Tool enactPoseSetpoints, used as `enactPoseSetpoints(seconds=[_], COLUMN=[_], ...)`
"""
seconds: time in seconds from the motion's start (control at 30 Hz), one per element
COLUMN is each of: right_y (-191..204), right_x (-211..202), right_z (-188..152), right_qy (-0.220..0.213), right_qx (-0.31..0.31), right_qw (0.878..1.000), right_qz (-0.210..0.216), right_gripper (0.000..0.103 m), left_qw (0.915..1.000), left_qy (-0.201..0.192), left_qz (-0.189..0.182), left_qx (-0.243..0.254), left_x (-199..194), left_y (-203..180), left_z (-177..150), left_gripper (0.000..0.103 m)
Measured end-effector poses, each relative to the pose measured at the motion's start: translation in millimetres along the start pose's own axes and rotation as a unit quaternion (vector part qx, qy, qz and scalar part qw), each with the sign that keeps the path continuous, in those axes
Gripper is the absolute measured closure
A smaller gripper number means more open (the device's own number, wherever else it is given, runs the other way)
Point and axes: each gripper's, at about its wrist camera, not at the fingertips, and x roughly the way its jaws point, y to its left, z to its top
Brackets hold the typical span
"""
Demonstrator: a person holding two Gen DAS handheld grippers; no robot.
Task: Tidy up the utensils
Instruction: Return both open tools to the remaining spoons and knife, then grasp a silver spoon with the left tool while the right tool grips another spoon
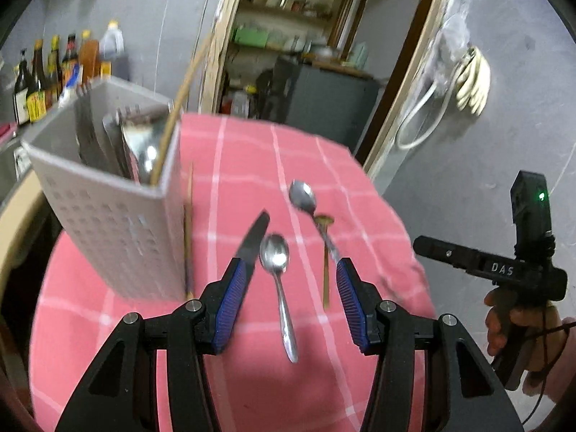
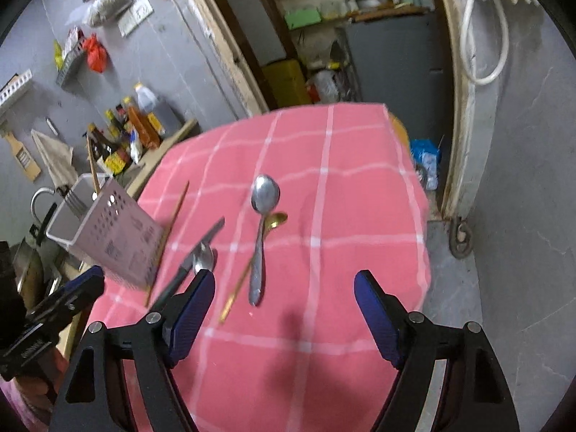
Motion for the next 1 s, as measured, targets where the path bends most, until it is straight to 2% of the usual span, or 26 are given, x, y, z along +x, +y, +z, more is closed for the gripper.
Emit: enactPoseSetpoints(seconds=[0.1,0.17,0.27,0.4,0.57,0.83,1.0], right_y=[-7.2,-9.9,-13.5,-16.6,-15.9,-19.4,-15.5], right_x=[13.4,21.5,40.1,61.6,93.2,148.5,171.4], right_z=[1.4,4.0,15.2,31.6,56.6,95.3,114.1], right_qy=[0.024,0.034,0.051,0.062,0.071,0.09,0.103], right_qx=[-0.007,-0.013,-0.026,-0.051,-0.092,-0.136,-0.157], right_qw=[1.0,0.999,0.998,0.995,0.989,0.975,0.967], right_qz=[0.012,0.019,0.038,0.059,0.091,0.15,0.172], right_gripper=[0.031,0.038,0.04,0.044,0.044,0.044,0.052], left_qw=[0.9994,0.9983,0.9967,0.9953,0.9953,0.9966,0.9968], left_qy=[0.029,0.049,0.06,0.055,0.048,0.057,0.067], left_qz=[0.008,0.016,0.023,0.038,0.049,0.042,0.032], left_qx=[-0.018,-0.029,-0.049,-0.07,-0.067,-0.041,-0.029], left_x=[17.4,30.2,46.6,66.0,83.7,106.8,113.7], left_y=[0.6,2.1,5.6,11.5,13.0,15.9,16.2], left_z=[-5.4,-5.7,-4.1,4.7,15.3,20.5,22.7], left_gripper=[0.057,0.057,0.057,0.057,0.057,0.057,0.058])
